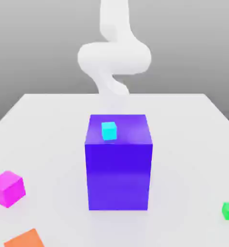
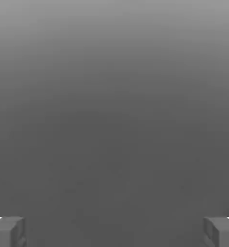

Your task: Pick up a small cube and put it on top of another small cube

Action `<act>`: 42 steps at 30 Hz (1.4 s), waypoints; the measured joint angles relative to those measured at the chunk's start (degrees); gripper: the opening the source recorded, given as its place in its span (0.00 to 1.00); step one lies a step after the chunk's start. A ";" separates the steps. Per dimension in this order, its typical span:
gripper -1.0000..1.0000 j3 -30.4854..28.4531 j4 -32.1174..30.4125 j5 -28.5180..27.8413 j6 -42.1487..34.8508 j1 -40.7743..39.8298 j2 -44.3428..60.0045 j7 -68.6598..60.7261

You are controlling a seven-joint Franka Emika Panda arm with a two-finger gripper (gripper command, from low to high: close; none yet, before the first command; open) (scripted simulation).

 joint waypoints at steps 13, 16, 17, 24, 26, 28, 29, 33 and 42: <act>0.50 -10.33 -5.86 15.85 8.36 -7.30 28.71 23.10; 0.50 -11.84 -7.33 16.87 10.71 -9.64 34.61 30.16; 0.50 -12.40 -7.84 16.88 11.58 -10.94 36.48 32.75; 0.50 -17.85 -11.84 11.21 18.59 -15.98 47.25 54.92; 0.50 -21.63 -12.98 8.16 20.69 -15.21 49.61 62.06; 0.50 -22.00 -12.98 8.79 22.81 -15.59 52.19 63.32; 0.50 -21.43 -12.78 9.90 23.87 -16.07 53.57 62.79; 0.50 -16.89 -11.69 15.60 28.21 -19.58 59.43 58.86; 0.00 -14.60 -11.28 17.75 30.02 -21.45 61.68 57.27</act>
